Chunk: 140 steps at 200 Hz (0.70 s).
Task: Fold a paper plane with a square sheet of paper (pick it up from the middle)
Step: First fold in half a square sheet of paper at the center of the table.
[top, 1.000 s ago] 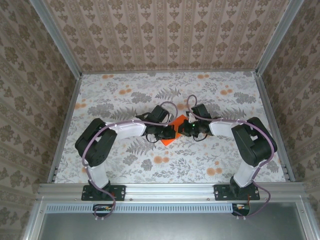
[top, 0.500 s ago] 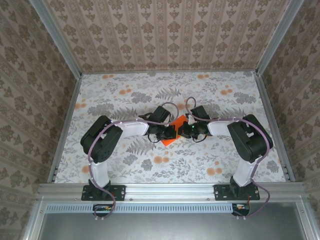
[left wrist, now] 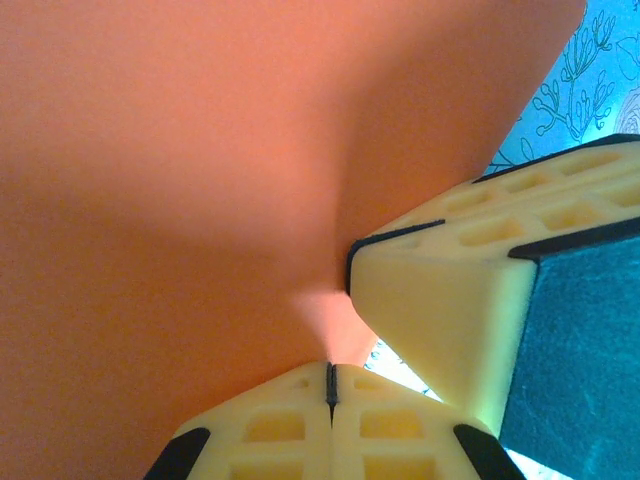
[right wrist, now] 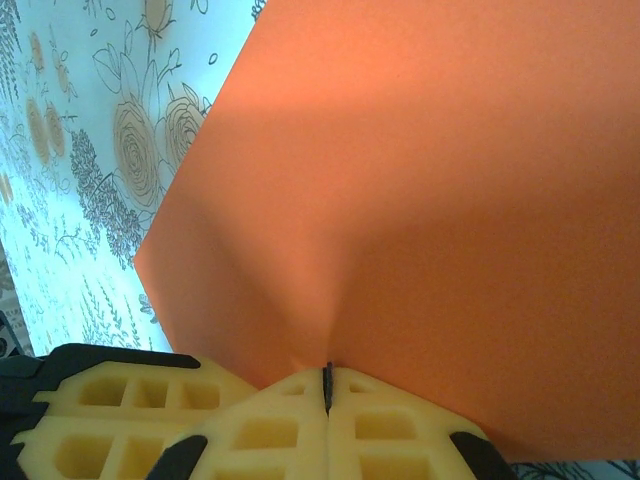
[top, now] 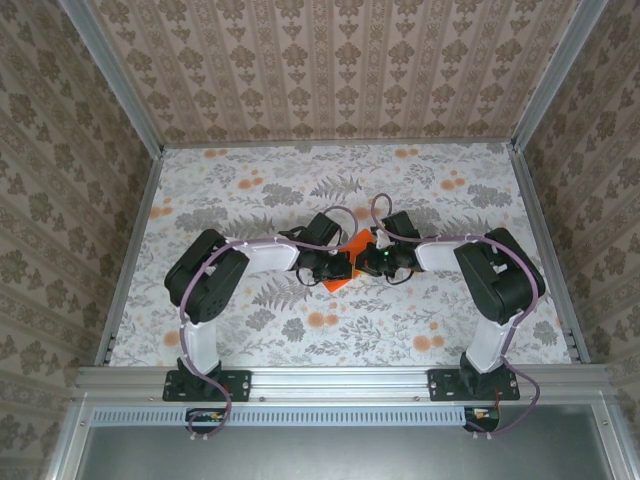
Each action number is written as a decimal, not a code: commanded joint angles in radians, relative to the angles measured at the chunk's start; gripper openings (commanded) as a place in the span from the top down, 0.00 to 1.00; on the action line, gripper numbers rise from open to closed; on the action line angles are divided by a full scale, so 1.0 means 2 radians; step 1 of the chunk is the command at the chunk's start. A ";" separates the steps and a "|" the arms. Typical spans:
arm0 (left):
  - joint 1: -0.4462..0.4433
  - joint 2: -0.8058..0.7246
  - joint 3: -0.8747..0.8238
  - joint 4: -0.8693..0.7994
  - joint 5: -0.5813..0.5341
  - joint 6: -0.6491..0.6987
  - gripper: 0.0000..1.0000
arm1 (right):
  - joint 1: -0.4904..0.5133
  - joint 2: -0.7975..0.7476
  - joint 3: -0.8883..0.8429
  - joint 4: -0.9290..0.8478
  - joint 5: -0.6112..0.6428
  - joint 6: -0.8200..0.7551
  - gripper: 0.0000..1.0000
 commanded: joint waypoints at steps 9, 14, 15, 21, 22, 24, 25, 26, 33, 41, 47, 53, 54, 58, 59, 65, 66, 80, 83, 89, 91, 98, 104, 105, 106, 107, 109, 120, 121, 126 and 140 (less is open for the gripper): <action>0.002 0.015 -0.003 -0.043 -0.021 -0.005 1.00 | -0.020 0.007 -0.010 -0.005 -0.004 -0.017 1.00; 0.002 0.015 -0.005 -0.046 -0.022 -0.005 1.00 | -0.024 0.007 -0.010 -0.006 -0.004 -0.020 1.00; 0.002 0.015 -0.005 -0.046 -0.022 -0.005 1.00 | -0.025 0.008 -0.010 -0.007 -0.004 -0.020 1.00; 0.002 0.015 -0.007 -0.048 -0.022 -0.005 1.00 | -0.031 0.008 -0.010 -0.008 -0.004 -0.021 1.00; 0.002 0.015 -0.007 -0.049 -0.022 -0.005 1.00 | -0.032 0.008 -0.009 -0.008 -0.004 -0.022 1.00; 0.003 0.015 -0.008 -0.049 -0.022 -0.005 1.00 | -0.034 0.009 -0.009 -0.008 -0.004 -0.023 1.00; 0.003 0.015 -0.008 -0.049 -0.022 -0.005 1.00 | -0.036 0.009 -0.009 -0.009 -0.004 -0.023 1.00; 0.003 0.015 -0.009 -0.049 -0.022 -0.004 1.00 | -0.037 0.009 -0.009 -0.009 -0.004 -0.023 1.00; 0.004 0.014 -0.012 -0.049 -0.022 -0.006 1.00 | -0.045 0.012 -0.007 -0.012 -0.003 -0.026 1.00; 0.004 0.014 -0.013 -0.050 -0.022 -0.006 1.00 | -0.056 0.015 -0.004 -0.016 -0.002 -0.029 1.00; 0.004 0.014 -0.014 -0.051 -0.021 -0.007 1.00 | -0.064 0.017 -0.002 -0.020 0.000 -0.031 1.00; 0.005 0.015 -0.015 -0.052 -0.020 -0.006 1.00 | -0.072 0.018 0.001 -0.027 0.004 -0.034 1.00; 0.006 0.015 -0.015 -0.051 -0.020 -0.006 1.00 | -0.074 0.018 0.002 -0.028 0.005 -0.035 1.00; 0.006 0.015 -0.015 -0.051 -0.019 -0.006 1.00 | -0.081 0.018 0.003 -0.034 0.009 -0.036 1.00; 0.006 0.015 -0.015 -0.051 -0.019 -0.006 1.00 | -0.082 0.018 0.004 -0.036 0.011 -0.036 1.00; 0.006 0.015 -0.015 -0.050 -0.018 -0.006 1.00 | -0.089 0.018 0.006 -0.044 0.017 -0.037 1.00; 0.006 0.014 -0.015 -0.050 -0.018 -0.006 1.00 | -0.091 0.018 0.007 -0.045 0.019 -0.037 1.00; 0.006 0.014 -0.017 -0.045 -0.014 -0.004 1.00 | -0.108 0.021 0.016 -0.060 0.026 -0.039 1.00; 0.006 0.014 -0.017 -0.044 -0.013 -0.003 1.00 | -0.112 0.022 0.018 -0.065 0.029 -0.040 1.00; 0.006 0.014 -0.017 -0.044 -0.012 -0.003 1.00 | -0.116 0.025 0.024 -0.074 0.035 -0.040 1.00; 0.007 0.014 -0.017 -0.044 -0.011 -0.002 1.00 | -0.118 0.025 0.025 -0.076 0.036 -0.040 1.00; 0.007 0.014 -0.015 -0.044 -0.010 0.000 1.00 | -0.125 0.027 0.030 -0.082 0.040 -0.041 1.00; 0.007 0.014 -0.015 -0.044 -0.009 0.001 1.00 | -0.130 0.027 0.032 -0.086 0.044 -0.039 1.00; 0.007 0.014 -0.015 -0.044 -0.009 0.001 1.00 | -0.131 0.027 0.033 -0.086 0.045 -0.039 1.00; 0.007 0.014 -0.015 -0.044 -0.008 0.001 1.00 | -0.132 0.027 0.033 -0.086 0.046 -0.039 1.00; 0.007 0.014 -0.015 -0.044 -0.008 0.001 1.00 | -0.133 0.028 0.033 -0.087 0.047 -0.038 1.00; 0.007 0.014 -0.015 -0.044 -0.007 0.002 1.00 | -0.135 0.027 0.034 -0.088 0.048 -0.038 1.00; 0.007 0.014 -0.015 -0.045 -0.006 0.003 1.00 | -0.146 0.023 0.037 -0.090 0.053 -0.037 1.00; 0.007 0.014 -0.015 -0.045 -0.006 0.003 1.00 | -0.147 0.023 0.037 -0.090 0.053 -0.037 1.00; 0.007 0.014 -0.015 -0.045 -0.005 0.004 1.00 | -0.151 0.021 0.038 -0.090 0.055 -0.037 1.00; 0.008 0.014 -0.015 -0.043 -0.003 0.006 1.00 | -0.158 0.009 0.043 -0.095 0.054 -0.043 1.00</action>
